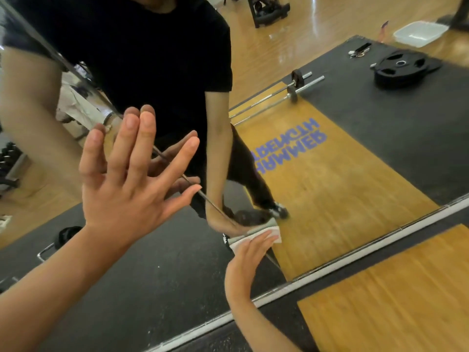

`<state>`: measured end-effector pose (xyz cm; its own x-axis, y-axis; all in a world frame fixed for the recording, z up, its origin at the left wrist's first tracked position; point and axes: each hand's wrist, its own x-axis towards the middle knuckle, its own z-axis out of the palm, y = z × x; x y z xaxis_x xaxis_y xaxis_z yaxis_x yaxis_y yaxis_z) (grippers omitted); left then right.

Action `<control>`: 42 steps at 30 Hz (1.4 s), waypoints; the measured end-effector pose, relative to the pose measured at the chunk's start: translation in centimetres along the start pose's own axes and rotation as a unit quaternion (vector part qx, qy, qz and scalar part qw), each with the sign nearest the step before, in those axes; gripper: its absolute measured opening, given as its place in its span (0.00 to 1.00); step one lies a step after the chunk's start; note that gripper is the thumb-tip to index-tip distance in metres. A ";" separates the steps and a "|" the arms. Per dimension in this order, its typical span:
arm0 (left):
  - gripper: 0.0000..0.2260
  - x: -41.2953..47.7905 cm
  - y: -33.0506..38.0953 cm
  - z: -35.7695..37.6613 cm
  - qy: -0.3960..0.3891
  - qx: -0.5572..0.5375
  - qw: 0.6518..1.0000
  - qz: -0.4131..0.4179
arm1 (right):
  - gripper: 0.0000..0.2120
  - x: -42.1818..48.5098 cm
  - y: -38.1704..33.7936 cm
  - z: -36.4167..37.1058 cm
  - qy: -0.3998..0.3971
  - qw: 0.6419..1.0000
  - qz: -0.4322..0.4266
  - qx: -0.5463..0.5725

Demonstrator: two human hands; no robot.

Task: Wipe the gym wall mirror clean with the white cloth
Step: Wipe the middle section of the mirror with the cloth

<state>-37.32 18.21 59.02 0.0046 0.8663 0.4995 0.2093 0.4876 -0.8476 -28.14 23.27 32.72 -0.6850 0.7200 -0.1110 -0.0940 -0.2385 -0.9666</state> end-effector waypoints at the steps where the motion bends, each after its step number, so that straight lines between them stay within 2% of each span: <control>1: 0.35 -0.1 0.0 0.0 0.001 0.001 1.000 0.003 | 0.27 -0.3 0.6 -0.4 -0.019 1.000 -0.008 0.007; 3: 0.35 0.0 -0.2 0.2 0.008 0.009 1.000 0.006 | 0.27 3.2 1.0 -3.2 0.004 1.000 -0.025 -0.016; 5: 0.35 0.2 -0.2 0.4 0.009 0.016 1.000 0.001 | 0.31 10.7 0.2 -7.3 0.098 0.994 -0.008 -0.042; 7: 0.35 0.1 -0.1 0.7 -0.006 0.007 1.000 -0.008 | 0.37 17.7 -2.4 -11.5 0.220 0.975 0.029 -0.023; 10: 0.35 0.1 0.1 0.7 -0.024 0.007 1.000 -0.014 | 0.43 21.4 -6.2 -14.9 0.287 0.958 0.015 0.008; 12: 0.35 0.0 0.2 0.6 -0.021 0.011 1.000 -0.020 | 0.48 18.8 -5.7 -12.7 0.260 0.966 0.006 0.018; 13: 0.35 0.0 0.2 0.7 -0.015 0.009 1.000 -0.016 | 0.50 16.0 -4.7 -10.5 0.216 0.976 0.016 -0.007; 15: 0.34 0.1 0.1 0.8 -0.009 0.009 1.000 -0.009 | 0.49 9.0 -1.8 -5.2 0.120 0.990 0.060 -0.048; 17: 0.34 -0.1 -0.1 1.0 -0.005 -0.014 1.000 -0.006 | 0.47 3.2 0.4 -1.4 0.031 0.993 0.105 -0.037; 19: 0.34 0.1 -0.2 1.1 -0.005 -0.042 0.999 -0.003 | 0.47 1.4 2.3 -0.8 -0.015 0.992 0.118 -0.035; 21: 0.35 0.1 -0.4 1.0 -0.006 -0.025 1.000 -0.003 | 0.47 3.3 1.8 -3.0 -0.005 0.994 0.094 -0.054; 23: 0.35 -0.2 0.0 0.7 -0.004 -0.016 1.000 -0.012 | 0.45 7.6 -0.3 -6.7 0.054 0.994 0.033 -0.093; 26: 0.34 -0.5 0.3 1.0 -0.045 -0.041 0.998 -0.018 | 0.42 14.9 -5.3 -10.8 0.142 0.975 -0.105 -0.131; 27: 0.34 -0.9 0.2 1.6 -0.060 -0.042 0.997 -0.026 | 0.39 16.2 -6.7 -11.1 0.149 0.968 -0.153 -0.134; 29: 0.35 -1.1 0.4 1.9 -0.079 -0.065 0.994 -0.046 | 0.33 16.2 -8.3 -10.0 0.120 0.930 -0.277 -0.209; 32: 0.39 -0.7 1.0 0.9 -0.084 -0.131 0.985 -0.079 | 0.27 12.7 -5.9 -8.2 -0.027 0.822 -0.439 -0.362; 36: 0.34 0.9 0.2 0.6 0.003 -0.023 0.999 -0.026 | 0.28 13.5 -1.2 -13.0 -0.160 0.656 -0.550 -0.491; 38: 0.33 0.8 -0.2 1.1 0.012 0.000 1.000 -0.022 | 0.29 15.8 -2.5 -15.9 -0.185 0.595 -0.601 -0.501; 39: 0.33 0.8 -0.2 0.9 0.019 0.007 1.000 -0.019 | 0.29 16.6 -4.1 -16.4 -0.185 0.590 -0.610 -0.496; 42: 0.34 1.2 0.1 0.2 0.032 0.002 0.999 -0.016 | 0.29 16.3 -9.0 -14.8 -0.151 0.641 -0.585 -0.473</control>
<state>-37.46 19.37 59.49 0.0608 0.8419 0.5361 0.2069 0.5148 -0.8320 -27.77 46.73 36.16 -0.6675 -0.1494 0.7295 -0.2897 0.9546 -0.0695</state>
